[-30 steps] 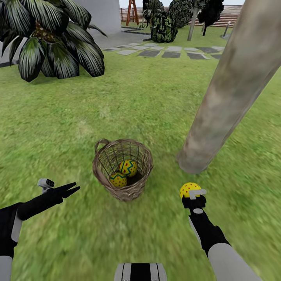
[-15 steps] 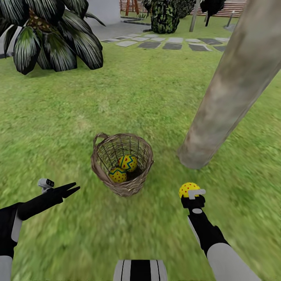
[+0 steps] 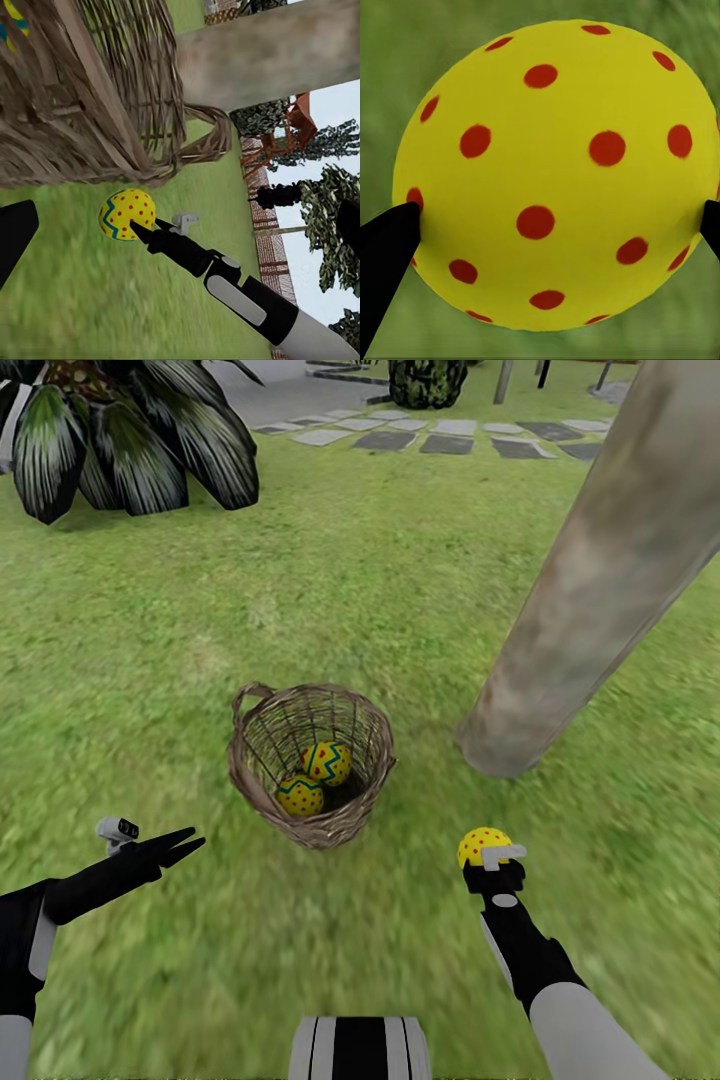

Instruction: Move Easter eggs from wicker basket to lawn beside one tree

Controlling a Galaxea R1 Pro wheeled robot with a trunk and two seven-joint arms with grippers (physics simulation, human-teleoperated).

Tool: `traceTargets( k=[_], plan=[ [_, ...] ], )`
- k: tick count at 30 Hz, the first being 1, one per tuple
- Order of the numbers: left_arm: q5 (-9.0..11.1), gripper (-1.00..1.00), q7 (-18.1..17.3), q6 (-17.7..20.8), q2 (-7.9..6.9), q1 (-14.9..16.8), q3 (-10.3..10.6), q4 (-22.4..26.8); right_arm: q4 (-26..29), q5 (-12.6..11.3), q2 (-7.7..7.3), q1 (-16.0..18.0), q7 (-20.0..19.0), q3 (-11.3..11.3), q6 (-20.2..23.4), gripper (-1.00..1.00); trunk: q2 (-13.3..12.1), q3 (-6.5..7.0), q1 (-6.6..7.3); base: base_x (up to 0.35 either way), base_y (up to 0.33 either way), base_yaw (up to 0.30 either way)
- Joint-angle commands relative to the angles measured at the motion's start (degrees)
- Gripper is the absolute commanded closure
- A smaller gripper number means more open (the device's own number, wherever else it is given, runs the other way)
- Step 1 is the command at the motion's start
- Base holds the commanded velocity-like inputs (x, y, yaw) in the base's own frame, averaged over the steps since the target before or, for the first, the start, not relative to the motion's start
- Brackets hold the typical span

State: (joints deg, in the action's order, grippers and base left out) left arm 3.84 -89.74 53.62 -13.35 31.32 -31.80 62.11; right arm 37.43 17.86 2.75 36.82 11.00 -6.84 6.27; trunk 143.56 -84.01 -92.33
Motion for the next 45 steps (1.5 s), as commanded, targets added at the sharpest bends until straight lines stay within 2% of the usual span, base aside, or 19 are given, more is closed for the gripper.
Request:
traceTargets(
  k=[1,27,33,34,41,45],
  plan=[
    [-0.1,-1.00,-0.3,0.6,-0.01,0.0,0.0,0.0,0.1,0.6,0.06,0.0,-0.1,-0.2,0.3,1.00,0.0,-0.26,-0.01,0.000,0.000,0.000],
    [-0.1,-1.00,-0.3,0.7,0.07,0.0,0.0,-0.1,0.1,0.6,0.05,0.0,-0.2,-0.2,0.3,1.00,0.4,-6.02,-0.68,0.000,0.000,0.000],
    [0.0,-1.00,-0.3,0.8,-0.01,0.0,0.0,-0.5,0.1,0.6,0.04,0.0,-0.3,-0.2,0.0,1.00,0.4,-6.02,-0.68,0.000,0.000,0.000],
    [0.0,-1.00,-0.3,0.8,-0.01,0.0,0.0,-0.5,0.1,0.6,0.04,0.0,-0.4,-0.2,0.0,-1.00,0.4,-6.02,-0.68,0.000,0.000,0.000],
    [0.0,-1.00,-0.3,0.9,0.08,0.0,-2.5,-0.8,0.1,0.6,0.06,0.0,-0.4,-0.2,0.0,-1.00,0.4,-6.02,-0.68,0.000,0.000,0.000],
    [0.0,-1.00,-0.3,0.9,0.08,0.0,-2.7,-0.7,0.1,0.6,0.06,0.0,-0.4,-0.2,0.1,-1.00,0.3,-5.14,-0.58,0.000,0.000,0.000]
  ],
)
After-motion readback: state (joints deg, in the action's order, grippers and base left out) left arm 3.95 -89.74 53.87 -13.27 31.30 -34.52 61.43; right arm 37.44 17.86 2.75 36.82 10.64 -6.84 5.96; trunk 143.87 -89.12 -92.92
